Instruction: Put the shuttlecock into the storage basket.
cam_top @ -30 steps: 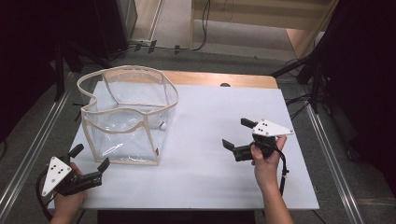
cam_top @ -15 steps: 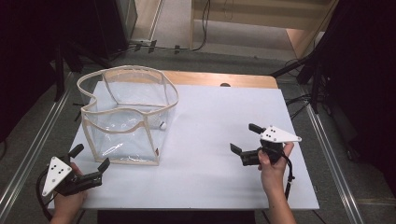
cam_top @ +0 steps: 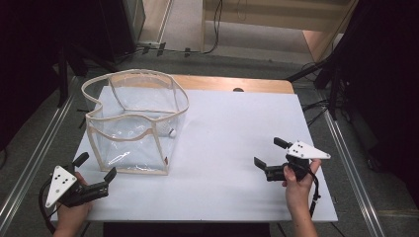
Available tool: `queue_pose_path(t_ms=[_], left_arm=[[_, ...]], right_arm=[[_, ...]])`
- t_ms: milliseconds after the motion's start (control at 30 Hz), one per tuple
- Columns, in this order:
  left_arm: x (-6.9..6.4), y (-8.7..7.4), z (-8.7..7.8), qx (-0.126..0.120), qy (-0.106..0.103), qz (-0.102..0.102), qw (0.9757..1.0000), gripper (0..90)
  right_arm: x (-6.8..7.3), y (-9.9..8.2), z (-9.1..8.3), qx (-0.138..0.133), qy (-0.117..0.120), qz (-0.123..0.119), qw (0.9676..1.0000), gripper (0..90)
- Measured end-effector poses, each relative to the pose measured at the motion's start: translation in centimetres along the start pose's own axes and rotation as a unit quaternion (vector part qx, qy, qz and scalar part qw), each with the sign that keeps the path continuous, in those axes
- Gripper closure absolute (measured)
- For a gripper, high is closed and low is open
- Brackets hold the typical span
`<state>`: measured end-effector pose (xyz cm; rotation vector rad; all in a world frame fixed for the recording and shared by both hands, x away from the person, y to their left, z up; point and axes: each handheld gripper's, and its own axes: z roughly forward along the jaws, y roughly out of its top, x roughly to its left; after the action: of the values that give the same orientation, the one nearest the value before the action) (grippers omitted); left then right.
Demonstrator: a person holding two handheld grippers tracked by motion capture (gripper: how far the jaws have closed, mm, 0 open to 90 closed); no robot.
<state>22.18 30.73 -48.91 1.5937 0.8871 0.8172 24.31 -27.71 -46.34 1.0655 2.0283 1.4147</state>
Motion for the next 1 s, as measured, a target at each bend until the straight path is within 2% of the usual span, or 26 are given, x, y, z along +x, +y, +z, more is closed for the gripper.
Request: queue_pose_path(t_ms=[600, 1000], left_arm=[[0.0, 0.0, 0.0, 0.000, 0.000, 0.001, 1.0000, 2.1], [0.0, 0.0, 0.0, 0.000, 0.000, -0.001, 1.0000, 2.1]], right_arm=[[-1.1, -2.3, -2.7, 0.001, -0.022, 0.016, 0.9996, 0.0], [-1.9, -3.6, -3.9, 0.006, -0.041, 0.017, 0.9990, 0.0]])
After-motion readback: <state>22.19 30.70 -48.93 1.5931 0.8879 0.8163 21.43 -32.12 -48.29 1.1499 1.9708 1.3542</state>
